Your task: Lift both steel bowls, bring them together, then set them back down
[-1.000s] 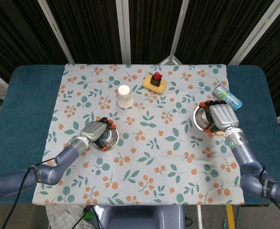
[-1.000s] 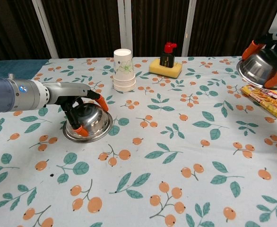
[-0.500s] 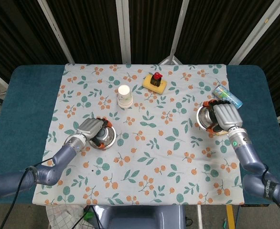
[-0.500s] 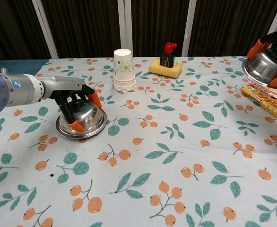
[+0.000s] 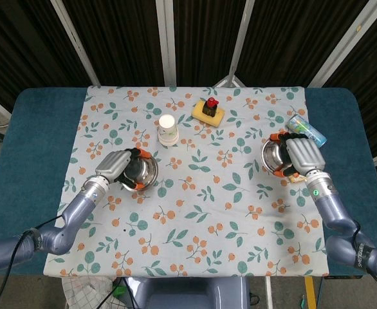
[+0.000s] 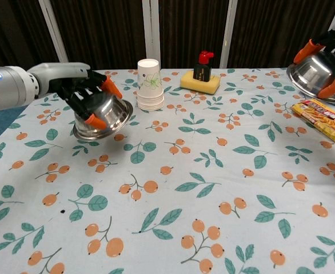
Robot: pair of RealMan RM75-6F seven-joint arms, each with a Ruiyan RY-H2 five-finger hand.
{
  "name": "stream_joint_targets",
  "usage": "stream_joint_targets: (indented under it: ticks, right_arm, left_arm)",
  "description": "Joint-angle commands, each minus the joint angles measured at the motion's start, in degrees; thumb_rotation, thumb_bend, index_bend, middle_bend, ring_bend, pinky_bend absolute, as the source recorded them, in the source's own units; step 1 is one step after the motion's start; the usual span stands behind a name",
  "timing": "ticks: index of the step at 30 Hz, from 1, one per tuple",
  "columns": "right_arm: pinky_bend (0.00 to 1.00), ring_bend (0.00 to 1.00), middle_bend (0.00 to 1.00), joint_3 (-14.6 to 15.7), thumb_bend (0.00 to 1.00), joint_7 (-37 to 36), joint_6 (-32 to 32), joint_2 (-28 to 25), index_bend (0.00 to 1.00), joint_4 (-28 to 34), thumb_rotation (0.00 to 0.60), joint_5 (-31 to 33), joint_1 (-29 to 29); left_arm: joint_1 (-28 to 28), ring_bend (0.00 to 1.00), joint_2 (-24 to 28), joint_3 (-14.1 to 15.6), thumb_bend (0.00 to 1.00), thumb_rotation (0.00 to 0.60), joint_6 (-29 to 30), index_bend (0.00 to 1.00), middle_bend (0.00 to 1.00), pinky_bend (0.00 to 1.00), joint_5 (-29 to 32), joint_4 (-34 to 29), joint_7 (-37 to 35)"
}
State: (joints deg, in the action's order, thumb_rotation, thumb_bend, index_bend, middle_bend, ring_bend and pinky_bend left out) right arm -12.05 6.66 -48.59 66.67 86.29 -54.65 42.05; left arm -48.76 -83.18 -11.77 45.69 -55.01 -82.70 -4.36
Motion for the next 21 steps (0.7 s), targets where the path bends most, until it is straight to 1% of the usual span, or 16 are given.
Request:
stream_joint_targets:
  ticks: [1,3,7,8,14,17,21]
  right_arm:
    - [0.21,0.29,0.30,-2.8,0.03,-11.5,0.4,1.8,0.40,-1.7,0.600,-5.9,-1.0]
    - [0.21,0.29,0.30,-3.6,0.03,-18.0,0.3,2.9,0.40,-3.8,0.600,-10.3,-1.3]
    - [0.21,0.30,0.30,-4.5,0.04,-27.5,-1.1,4.9,0.41,-7.2,0.600,-15.6,-1.6]
    - [0.21,0.30,0.30,-4.8,0.04,-29.7,-1.3,5.3,0.41,-7.6,0.600,-16.1,-1.6]
    - [0.21,0.30,0.30,-6.8,0.04,-46.7,-1.8,7.0,0.41,-9.2,0.600,-19.3,-2.1]
    - [0.21,0.30,0.30,-8.4,0.05,-54.7,-2.6,8.3,0.42,-8.8,0.600,-18.8,-2.5]
    - [0.21,0.31,0.30,-9.8,0.06,-61.9,-1.0,8.6,0.42,-6.7,0.600,-17.4,-2.4]
  left_arm:
    - [6.6,0.25,-1.0,-5.8,0.07,0.600,9.2,0.49,0.37,0.44,-10.0,0.5,-19.2]
    - [8.2,0.25,-2.0,-7.7,0.07,0.600,11.4,0.48,0.37,0.44,-12.1,1.6,-28.7]
    - [9.4,0.24,-3.5,-9.9,0.07,0.600,13.1,0.47,0.37,0.43,-14.6,4.0,-41.4]
    - [9.4,0.23,-3.8,-10.1,0.07,0.600,13.2,0.47,0.37,0.43,-15.3,4.8,-43.2]
    - [8.8,0.22,-6.8,-8.3,0.07,0.600,14.8,0.46,0.36,0.42,-22.1,11.4,-54.0]
    - [8.2,0.22,-9.0,-7.7,0.07,0.600,16.1,0.46,0.35,0.42,-24.0,14.4,-58.0]
    - [7.6,0.20,-11.3,-7.6,0.07,0.600,17.5,0.46,0.34,0.42,-25.3,16.9,-62.3]
